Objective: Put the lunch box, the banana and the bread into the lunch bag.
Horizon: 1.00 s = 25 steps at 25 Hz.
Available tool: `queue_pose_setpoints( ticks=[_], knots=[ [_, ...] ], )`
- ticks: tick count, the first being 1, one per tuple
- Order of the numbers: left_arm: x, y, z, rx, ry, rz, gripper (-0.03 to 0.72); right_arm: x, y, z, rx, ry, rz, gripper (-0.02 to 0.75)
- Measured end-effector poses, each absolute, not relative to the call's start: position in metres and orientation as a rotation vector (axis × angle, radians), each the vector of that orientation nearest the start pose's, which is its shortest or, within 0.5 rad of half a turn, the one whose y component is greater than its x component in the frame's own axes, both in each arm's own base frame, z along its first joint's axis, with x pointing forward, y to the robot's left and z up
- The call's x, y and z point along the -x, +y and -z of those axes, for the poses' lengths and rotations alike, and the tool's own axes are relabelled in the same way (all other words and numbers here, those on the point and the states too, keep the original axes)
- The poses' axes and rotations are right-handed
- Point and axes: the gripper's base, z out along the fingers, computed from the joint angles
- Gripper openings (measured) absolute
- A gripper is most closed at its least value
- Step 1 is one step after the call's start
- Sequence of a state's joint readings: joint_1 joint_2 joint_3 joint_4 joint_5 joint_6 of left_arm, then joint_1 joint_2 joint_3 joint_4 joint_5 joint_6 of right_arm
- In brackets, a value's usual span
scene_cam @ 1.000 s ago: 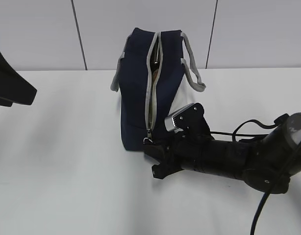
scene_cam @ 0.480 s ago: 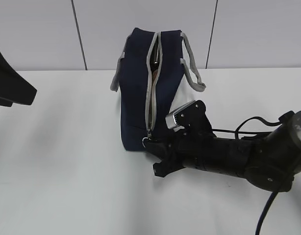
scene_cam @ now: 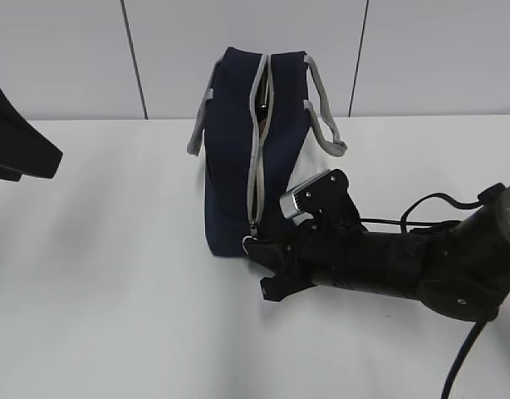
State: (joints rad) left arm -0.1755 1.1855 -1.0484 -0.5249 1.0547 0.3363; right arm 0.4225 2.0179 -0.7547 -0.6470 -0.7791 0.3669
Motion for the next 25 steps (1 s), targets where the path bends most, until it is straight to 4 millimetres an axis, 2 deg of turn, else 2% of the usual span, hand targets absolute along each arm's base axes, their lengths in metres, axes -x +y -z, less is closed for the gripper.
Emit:
queue_pose_setpoints(
  ticks=[8, 25],
  knots=[
    [-0.212, -0.078, -0.338, -0.459, 2.535, 0.63, 0.378, -0.296, 0.177, -0.098, 0.852, 1.954, -0.643, -0.016],
    [-0.212, -0.078, -0.338, -0.459, 2.535, 0.63, 0.371, -0.29, 0.173, -0.129, 0.973, 1.945, -0.562, -0.016]
  ],
)
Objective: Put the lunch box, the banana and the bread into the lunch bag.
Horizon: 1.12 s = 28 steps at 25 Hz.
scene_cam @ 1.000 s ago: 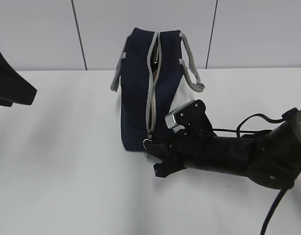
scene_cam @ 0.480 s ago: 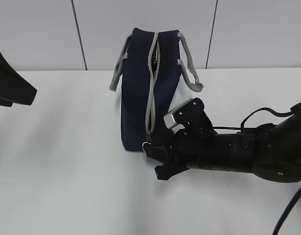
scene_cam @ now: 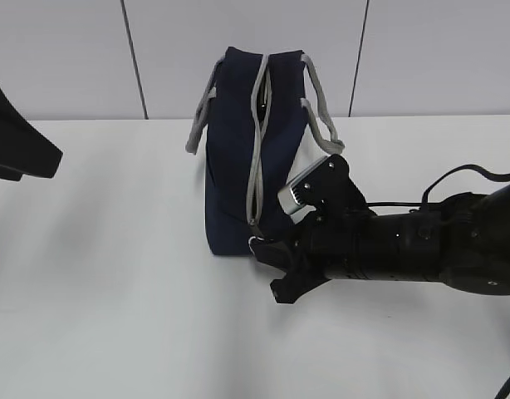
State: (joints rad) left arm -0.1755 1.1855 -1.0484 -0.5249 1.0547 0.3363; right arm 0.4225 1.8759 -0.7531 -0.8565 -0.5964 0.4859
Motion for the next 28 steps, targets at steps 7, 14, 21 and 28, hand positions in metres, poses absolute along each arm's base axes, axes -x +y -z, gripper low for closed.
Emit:
queue_pose_setpoints(
  ticks=[7, 14, 21, 28],
  knots=[
    [-0.212, -0.079, -0.339, -0.45, 2.529, 0.65, 0.371, -0.289, 0.173, -0.129, 0.977, 1.953, -0.567, -0.016],
    [-0.212, -0.079, -0.339, -0.448, 2.527, 0.655, 0.371, -0.289, 0.173, -0.136, 0.982, 1.932, -0.572, -0.016],
    [-0.212, -0.08, -0.339, -0.446, 2.526, 0.659, 0.371, -0.287, 0.173, -0.146, 0.982, 1.913, -0.579, -0.016],
    [-0.212, -0.08, -0.34, -0.441, 2.522, 0.673, 0.371, -0.291, 0.175, -0.148, 0.988, 1.907, -0.567, -0.016]
  ],
)
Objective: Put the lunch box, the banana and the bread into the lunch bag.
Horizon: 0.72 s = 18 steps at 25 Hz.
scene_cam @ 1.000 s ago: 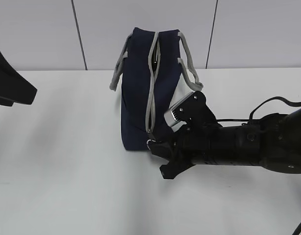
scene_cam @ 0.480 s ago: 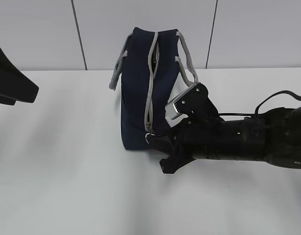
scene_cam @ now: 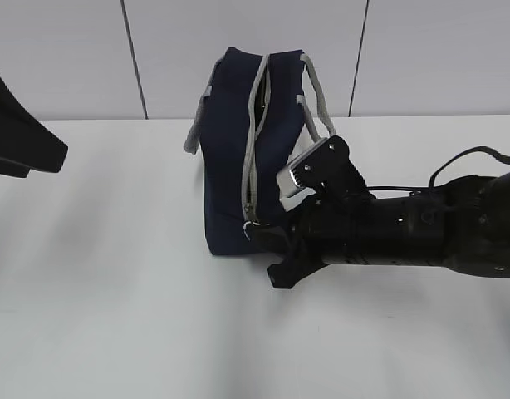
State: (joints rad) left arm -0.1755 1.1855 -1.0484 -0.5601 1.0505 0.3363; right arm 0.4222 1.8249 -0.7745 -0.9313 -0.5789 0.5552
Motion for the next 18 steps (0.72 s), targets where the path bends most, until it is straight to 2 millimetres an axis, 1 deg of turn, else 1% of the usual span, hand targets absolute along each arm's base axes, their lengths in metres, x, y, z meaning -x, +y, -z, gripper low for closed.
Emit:
queue_pose_setpoints(
  ticks=[2, 6, 10, 14, 18],
  knots=[
    [-0.212, -0.081, -0.34, -0.439, 2.521, 0.678, 0.371, -0.295, 0.176, -0.145, 0.989, 1.911, -0.568, -0.016],
    [-0.212, -0.081, -0.34, -0.436, 2.52, 0.686, 0.371, -0.302, 0.18, -0.129, 0.993, 1.946, -0.579, -0.016],
    [-0.212, -0.081, -0.34, -0.436, 2.52, 0.686, 0.371, -0.313, 0.184, -0.114, 0.997, 1.967, -0.582, -0.016],
    [-0.212, -0.081, -0.34, -0.436, 2.52, 0.686, 0.371, -0.323, 0.189, -0.109, 0.996, 1.964, -0.58, -0.016],
    [-0.212, -0.081, -0.34, -0.436, 2.521, 0.688, 0.371, -0.324, 0.189, -0.108, 0.996, 1.97, -0.572, -0.016]
  ],
)
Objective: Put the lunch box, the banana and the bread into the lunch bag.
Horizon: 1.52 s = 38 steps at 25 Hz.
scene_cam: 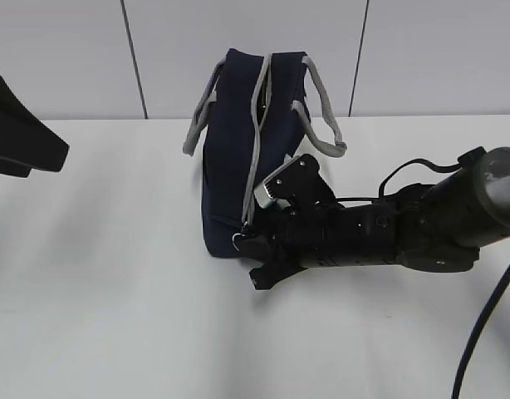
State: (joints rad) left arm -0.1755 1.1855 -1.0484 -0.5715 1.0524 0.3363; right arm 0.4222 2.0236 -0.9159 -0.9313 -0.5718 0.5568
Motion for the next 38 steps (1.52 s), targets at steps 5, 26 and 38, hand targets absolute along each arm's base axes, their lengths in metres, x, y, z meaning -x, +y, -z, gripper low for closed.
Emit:
queue_pose_setpoints(
  ticks=[5, 26, 38],
  knots=[
    [-0.2119, -0.081, -0.34, -0.436, 2.521, 0.688, 0.371, -0.3256, 0.1868, -0.1061, 0.995, 2.001, -0.537, -0.016],
    [-0.2119, -0.081, -0.34, -0.436, 2.521, 0.688, 0.371, -0.3271, 0.1849, -0.1049, 0.905, 2.075, -0.553, -0.016],
    [-0.212, -0.081, -0.34, -0.436, 2.52, 0.687, 0.371, -0.3268, 0.185, -0.1048, 0.911, 2.074, -0.553, -0.003]
  ],
)
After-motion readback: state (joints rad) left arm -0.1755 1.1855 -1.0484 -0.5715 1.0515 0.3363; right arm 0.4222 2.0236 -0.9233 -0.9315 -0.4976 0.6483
